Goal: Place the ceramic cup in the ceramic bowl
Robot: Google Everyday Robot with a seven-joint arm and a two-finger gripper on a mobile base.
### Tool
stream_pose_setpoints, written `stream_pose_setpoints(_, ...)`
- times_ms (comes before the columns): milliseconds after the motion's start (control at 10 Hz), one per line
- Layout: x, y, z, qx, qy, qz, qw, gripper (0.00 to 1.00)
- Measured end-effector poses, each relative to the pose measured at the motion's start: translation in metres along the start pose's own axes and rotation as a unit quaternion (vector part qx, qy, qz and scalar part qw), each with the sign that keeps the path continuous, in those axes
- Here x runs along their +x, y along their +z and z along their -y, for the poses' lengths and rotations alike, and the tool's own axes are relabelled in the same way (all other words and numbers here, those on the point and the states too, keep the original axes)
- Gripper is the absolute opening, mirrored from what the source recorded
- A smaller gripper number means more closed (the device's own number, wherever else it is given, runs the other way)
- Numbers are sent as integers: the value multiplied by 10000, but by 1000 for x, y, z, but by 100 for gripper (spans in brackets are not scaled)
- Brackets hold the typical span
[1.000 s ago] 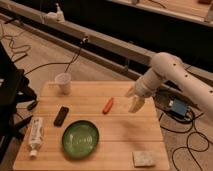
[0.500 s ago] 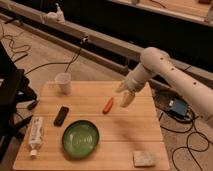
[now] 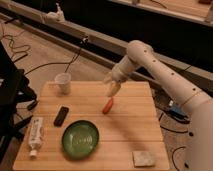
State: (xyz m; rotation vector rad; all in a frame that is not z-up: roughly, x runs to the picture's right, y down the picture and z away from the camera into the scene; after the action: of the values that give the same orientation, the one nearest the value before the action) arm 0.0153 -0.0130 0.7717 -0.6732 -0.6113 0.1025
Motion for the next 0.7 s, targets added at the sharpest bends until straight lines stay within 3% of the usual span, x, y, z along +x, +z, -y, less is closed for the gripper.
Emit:
stream_pose_setpoints(200, -24, 15, 30, 325, -132, -65, 9994, 63)
stream_pose_setpoints(400, -42, 26, 45, 548, -273, -127, 9980, 63)
stream_pose_setpoints(700, -82, 50, 52, 696, -510, -105, 9962, 63)
